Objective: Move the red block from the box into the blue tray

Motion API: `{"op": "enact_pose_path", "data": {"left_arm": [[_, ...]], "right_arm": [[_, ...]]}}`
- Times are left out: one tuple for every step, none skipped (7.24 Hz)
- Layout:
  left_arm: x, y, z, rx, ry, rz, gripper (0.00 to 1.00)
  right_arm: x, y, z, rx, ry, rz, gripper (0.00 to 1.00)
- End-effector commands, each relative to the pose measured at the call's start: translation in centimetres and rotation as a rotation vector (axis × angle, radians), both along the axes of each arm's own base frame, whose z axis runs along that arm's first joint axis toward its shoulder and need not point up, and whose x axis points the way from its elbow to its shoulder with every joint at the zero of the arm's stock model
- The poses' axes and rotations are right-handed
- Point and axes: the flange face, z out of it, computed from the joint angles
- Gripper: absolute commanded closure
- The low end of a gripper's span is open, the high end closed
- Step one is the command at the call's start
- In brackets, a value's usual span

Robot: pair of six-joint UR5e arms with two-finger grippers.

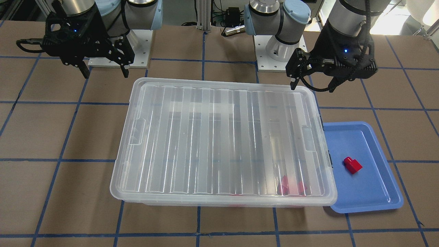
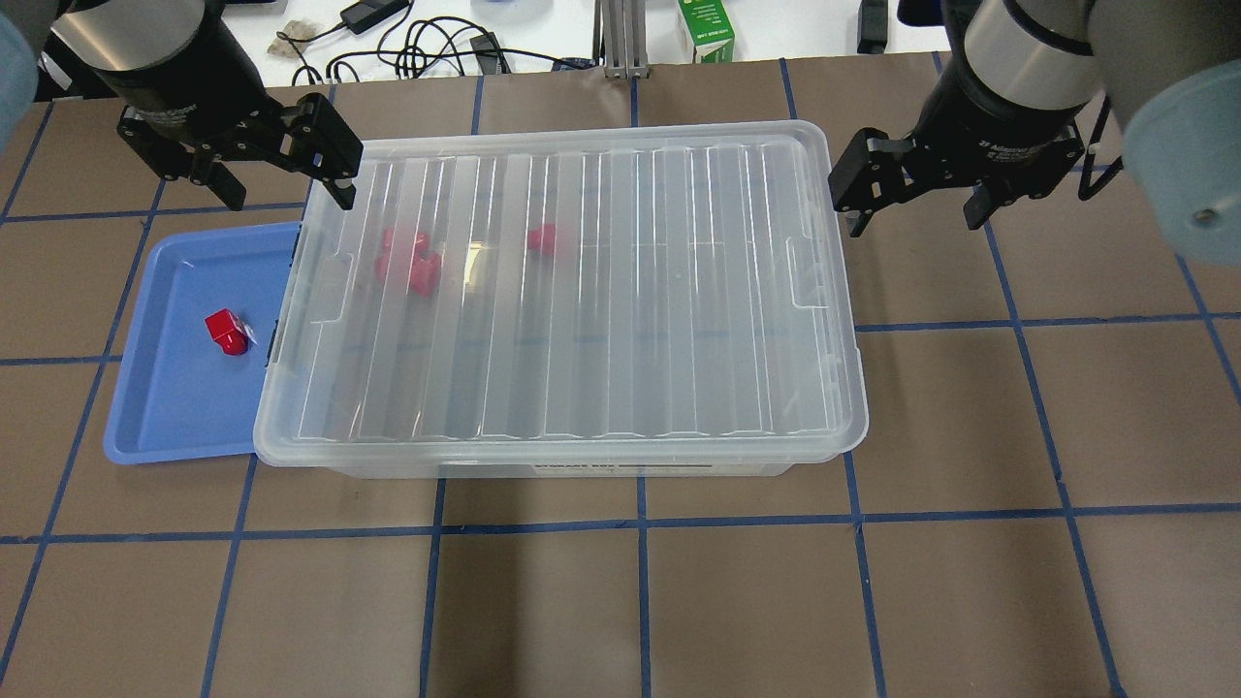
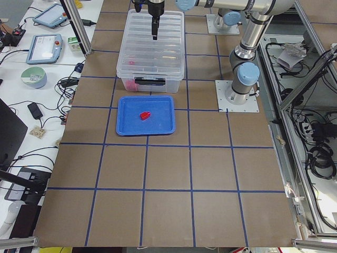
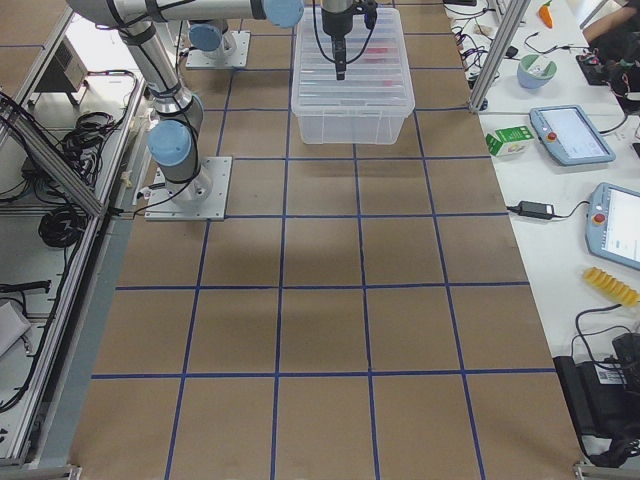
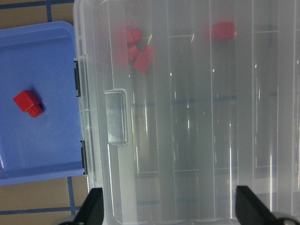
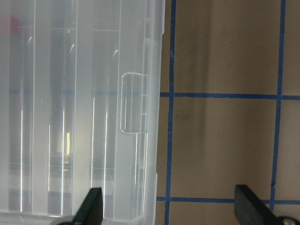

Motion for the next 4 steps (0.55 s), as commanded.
{"op": "enact_pose_path", "data": {"left_arm": [[0.10,-0.75,-0.96,0.027,0.000,0.006,0.00],[0.13,-1.01,-1.86,0.061,-0.007,0.008,0.00],[0.08,-0.88,-1.80,0.066,-0.010,0.032,0.00],[-0.08,-0.83,-1.87,0.067,-0.010,0.031,0.00]], "right_arm": [[0.32,0.21,-0.01,0.000,-0.002,-0.004,0.00],[0.32,0.18,-0.29,0.004,-0.002,-0.002,0.00],[0.32,0.24,-0.30,0.005,-0.002,-0.002,0.00],[0.30,0.31,-0.31,0.004,0.000,0.000,0.00]]}}
